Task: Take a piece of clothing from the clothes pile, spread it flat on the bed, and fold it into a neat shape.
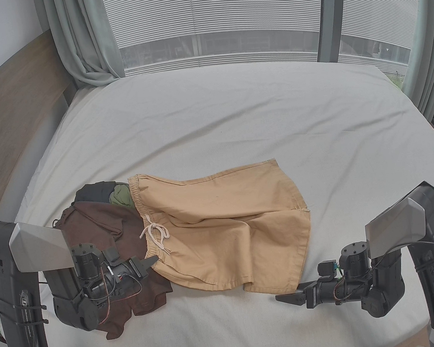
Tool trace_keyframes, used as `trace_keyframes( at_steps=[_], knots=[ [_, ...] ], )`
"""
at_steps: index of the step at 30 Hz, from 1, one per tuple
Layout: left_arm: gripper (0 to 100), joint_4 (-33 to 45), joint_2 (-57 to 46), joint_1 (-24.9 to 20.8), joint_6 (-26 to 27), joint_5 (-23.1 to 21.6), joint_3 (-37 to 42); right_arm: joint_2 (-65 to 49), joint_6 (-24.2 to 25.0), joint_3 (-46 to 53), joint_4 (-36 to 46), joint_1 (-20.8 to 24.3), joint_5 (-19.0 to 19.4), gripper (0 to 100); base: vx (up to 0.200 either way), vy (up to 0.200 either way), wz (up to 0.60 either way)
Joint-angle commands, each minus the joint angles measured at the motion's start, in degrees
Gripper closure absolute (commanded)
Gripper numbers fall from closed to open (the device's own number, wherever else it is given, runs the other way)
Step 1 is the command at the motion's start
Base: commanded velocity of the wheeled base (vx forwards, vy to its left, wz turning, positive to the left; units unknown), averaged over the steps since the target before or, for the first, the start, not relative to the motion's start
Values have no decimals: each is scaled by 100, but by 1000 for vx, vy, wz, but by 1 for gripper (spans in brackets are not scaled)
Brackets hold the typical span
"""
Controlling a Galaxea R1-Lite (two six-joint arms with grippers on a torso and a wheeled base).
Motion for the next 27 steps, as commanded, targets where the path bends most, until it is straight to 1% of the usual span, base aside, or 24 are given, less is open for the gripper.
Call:
trace_keyframes(
  at_steps=[1,2,3,17,24,25,27],
  knots=[
    [100,-4,-5,1,-1,2,0,45,-1,-37,17,8,3,0,0,0,0],
    [100,-4,-5,1,-1,2,0,45,-1,-55,8,8,3,0,0,0,0],
    [100,-4,-5,1,-1,2,0,45,-1,-55,8,8,3,100,0,0,0],
    [100,-4,-5,10,-36,2,-18,10,-10,42,8,-62,-14,100,0,0,0],
    [100,-4,-251,-17,-54,-60,35,-596,-10,657,17,-132,-6,100,0,0,0],
    [100,-4,-313,-52,-45,-60,131,-737,-10,912,8,-176,3,100,0,0,0],
    [100,-4,-339,-87,-36,-60,184,-816,-10,1035,8,-202,21,100,0,0,0]
  ],
)
